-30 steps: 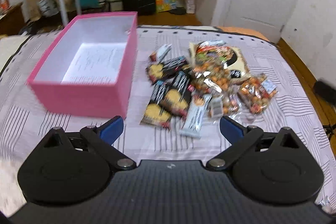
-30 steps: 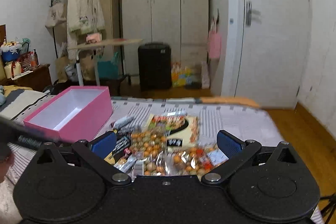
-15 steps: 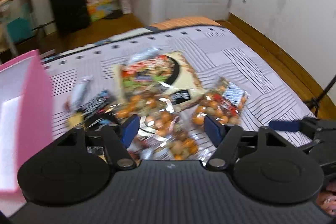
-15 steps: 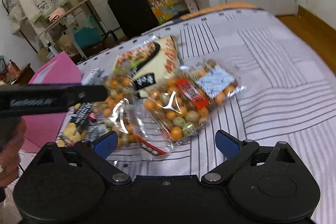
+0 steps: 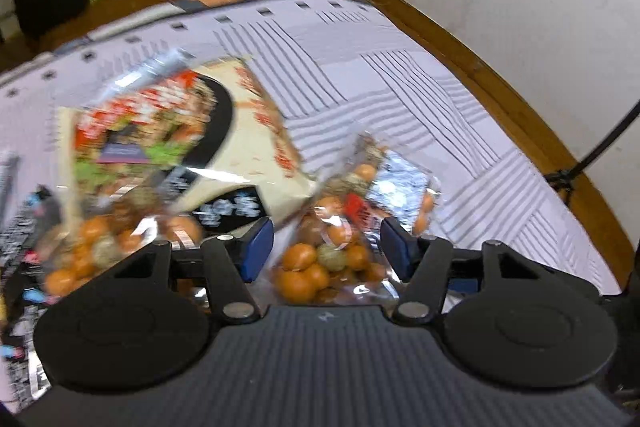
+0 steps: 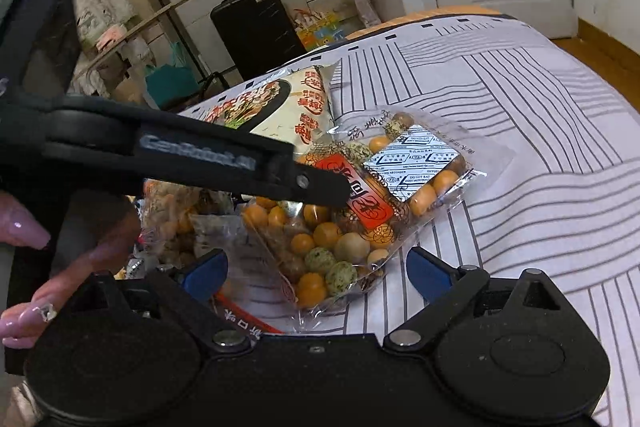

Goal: Organize snacks
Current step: 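Reach the left tool to the peanut bag with the red label and grasp it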

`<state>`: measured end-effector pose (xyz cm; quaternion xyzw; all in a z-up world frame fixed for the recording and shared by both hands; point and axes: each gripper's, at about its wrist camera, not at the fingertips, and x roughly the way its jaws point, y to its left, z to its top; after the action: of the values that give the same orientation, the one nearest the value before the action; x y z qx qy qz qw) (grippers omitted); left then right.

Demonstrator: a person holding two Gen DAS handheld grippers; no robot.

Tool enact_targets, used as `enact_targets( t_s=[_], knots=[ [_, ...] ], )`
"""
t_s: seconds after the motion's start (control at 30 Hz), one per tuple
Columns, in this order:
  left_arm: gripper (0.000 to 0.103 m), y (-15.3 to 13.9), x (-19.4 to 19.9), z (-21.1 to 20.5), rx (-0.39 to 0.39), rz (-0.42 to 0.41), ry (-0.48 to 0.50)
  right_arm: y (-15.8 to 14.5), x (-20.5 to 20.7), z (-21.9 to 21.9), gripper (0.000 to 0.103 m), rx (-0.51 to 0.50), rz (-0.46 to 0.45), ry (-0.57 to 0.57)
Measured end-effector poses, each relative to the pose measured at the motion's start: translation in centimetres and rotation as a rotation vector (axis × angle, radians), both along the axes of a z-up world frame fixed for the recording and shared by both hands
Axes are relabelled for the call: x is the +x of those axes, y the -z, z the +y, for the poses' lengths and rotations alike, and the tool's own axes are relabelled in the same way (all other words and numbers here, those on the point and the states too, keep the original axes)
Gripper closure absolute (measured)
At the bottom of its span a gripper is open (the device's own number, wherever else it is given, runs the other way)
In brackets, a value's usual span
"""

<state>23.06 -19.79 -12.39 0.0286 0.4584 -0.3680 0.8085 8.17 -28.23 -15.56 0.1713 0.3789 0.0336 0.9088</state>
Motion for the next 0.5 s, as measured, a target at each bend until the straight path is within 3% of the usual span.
enact_targets(
  t_s=[0.13, 0.3, 0.4, 0.5],
  knots=[
    [0.048, 0.4, 0.2, -0.5, 0.011, 0.056, 0.016, -0.6, -0.2, 0.0, 0.001, -0.009, 0.002, 0.012],
    [0.048, 0.6, 0.0, -0.9, -0.015, 0.256, 0.081, -0.5, 0.1, -0.1, 0.000, -0.101, 0.020, 0.028],
    [0.048, 0.8, -0.3, -1.2, -0.012, 0.246, 0.062, -0.1, 0.9, 1.2, 0.000, -0.222, 0.020, -0.005],
    [0.048, 1.5, -0.5, -2.0, 0.005, 0.197, 0.025, 0.4, 1.3, 1.3, 0.000, -0.234, -0.007, 0.032]
  ],
)
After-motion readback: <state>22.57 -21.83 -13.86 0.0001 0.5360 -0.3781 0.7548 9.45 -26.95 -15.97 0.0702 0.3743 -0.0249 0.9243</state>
